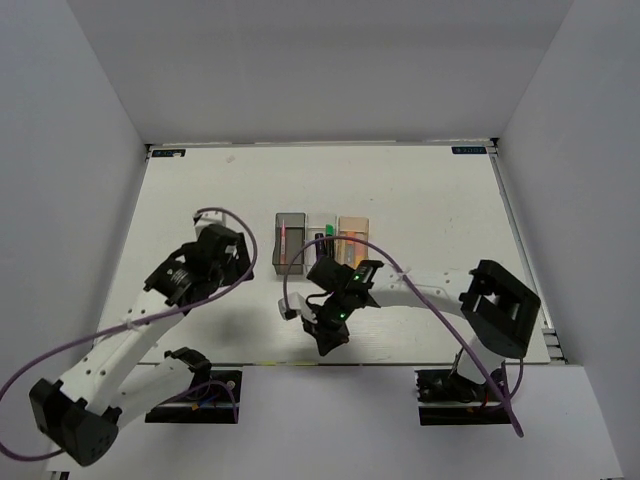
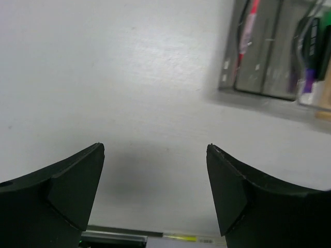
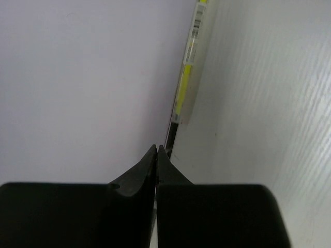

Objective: Sort the stationery into containers
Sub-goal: Move the pen to the center of the board.

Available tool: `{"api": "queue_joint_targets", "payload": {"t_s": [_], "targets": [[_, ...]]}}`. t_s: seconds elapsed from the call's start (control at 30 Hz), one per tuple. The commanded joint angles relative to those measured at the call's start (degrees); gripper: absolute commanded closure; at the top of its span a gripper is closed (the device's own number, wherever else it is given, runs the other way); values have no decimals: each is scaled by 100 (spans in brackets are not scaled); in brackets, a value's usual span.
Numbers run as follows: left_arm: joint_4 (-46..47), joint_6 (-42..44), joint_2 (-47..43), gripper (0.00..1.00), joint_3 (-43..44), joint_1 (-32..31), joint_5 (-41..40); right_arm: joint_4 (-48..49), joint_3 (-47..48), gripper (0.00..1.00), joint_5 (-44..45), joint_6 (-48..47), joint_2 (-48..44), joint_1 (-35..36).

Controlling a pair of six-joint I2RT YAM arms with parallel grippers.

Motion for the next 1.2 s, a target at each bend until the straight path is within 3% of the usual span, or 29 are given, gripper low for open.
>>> {"api": "queue_joint_targets", "payload": {"t_s": [0.0,0.23,0.47,1.17], "targets": [[-291,71,-650,9,-500,181,-81,254,489,100,235,246,291,341],[-676,177,-1514,0,-993,410,-565,157,1272,100,34,387,1213,807],[-669,221,-1945,0,-1336,542,-820,-36,1475,100,-143,186,1575,1167],[-669,133,-2112,0,-1441,639,-996,174,1484,100,762,167,2041,1291]]}}
